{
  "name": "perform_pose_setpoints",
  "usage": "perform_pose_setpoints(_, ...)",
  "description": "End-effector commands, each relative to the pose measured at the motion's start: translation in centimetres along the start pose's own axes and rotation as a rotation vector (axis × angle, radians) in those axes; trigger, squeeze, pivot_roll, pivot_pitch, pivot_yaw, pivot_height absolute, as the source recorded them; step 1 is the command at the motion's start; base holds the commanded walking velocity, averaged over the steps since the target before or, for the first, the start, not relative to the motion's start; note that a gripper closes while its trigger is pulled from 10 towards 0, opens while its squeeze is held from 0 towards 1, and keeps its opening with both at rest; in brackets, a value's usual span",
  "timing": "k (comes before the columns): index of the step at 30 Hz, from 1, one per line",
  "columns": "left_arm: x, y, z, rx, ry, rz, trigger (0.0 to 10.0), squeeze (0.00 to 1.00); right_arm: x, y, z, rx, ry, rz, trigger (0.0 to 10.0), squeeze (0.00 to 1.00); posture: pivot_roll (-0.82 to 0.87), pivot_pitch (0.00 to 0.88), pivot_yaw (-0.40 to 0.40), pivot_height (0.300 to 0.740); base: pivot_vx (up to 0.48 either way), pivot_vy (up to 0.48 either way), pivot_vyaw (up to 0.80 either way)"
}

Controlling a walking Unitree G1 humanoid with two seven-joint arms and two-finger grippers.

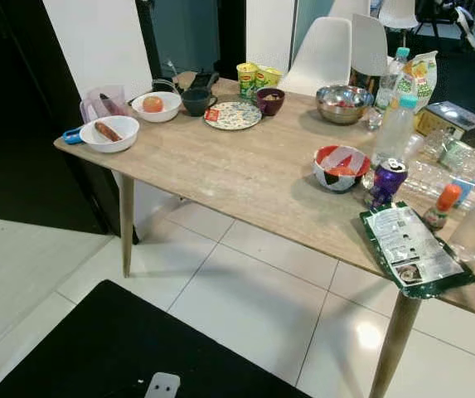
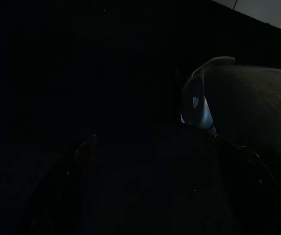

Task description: Restocking fridge

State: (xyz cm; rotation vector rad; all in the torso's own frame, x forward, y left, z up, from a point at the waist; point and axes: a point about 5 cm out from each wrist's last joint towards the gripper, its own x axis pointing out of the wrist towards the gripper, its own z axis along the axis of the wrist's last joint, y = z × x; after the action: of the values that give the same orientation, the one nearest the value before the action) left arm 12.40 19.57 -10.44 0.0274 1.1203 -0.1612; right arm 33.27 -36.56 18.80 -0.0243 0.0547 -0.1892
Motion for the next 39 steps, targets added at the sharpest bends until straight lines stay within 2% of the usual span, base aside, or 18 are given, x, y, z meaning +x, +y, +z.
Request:
perform_pose_setpoints(1,0.0,-0.2,-0.2,0.016,0.006,-0.015,10.0,0.00,-0.3,-0.6,0.2,0.003,-0.003,-0.014,10.0,0.00,0.07,0.000,-0.013,0.738,0.000,0.000,0.00)
perform_pose_setpoints(4,-0.1,0.0,-0.4,0.018,0.009,-0.013,10.0,0.00,-0.3,-0.7,0.0,-0.029,0.025,-0.017,10.0,0.00,0.07,0.000,-0.014,0.738,0.000,0.000,0.00)
perform_pose_setpoints(9,-0.1,0.1,-0.5,0.018,0.011,-0.011,10.0,0.00,-0.4,-0.7,-0.3,-0.028,0.043,-0.017,10.0,0.00,0.07,0.000,-0.012,0.738,0.000,0.000,0.00)
perform_pose_setpoints(22,-0.1,0.0,-0.5,0.020,0.013,-0.011,10.0,0.00,-0.1,1.8,-3.0,0.034,0.125,0.056,10.0,0.00,0.07,0.000,-0.012,0.738,0.000,0.000,0.00)
perform_pose_setpoints(38,-0.1,0.1,-0.4,0.021,0.012,-0.009,10.0,0.00,-0.3,1.1,-3.0,0.036,0.124,-0.021,10.0,0.00,0.07,0.000,-0.011,0.738,0.000,0.000,0.00)
perform_pose_setpoints(39,-0.1,0.1,-0.4,0.019,0.012,-0.008,10.0,0.00,-0.3,1.0,-3.0,0.038,0.121,-0.026,8.2,0.00,0.07,0.000,-0.011,0.738,0.000,0.000,0.00)
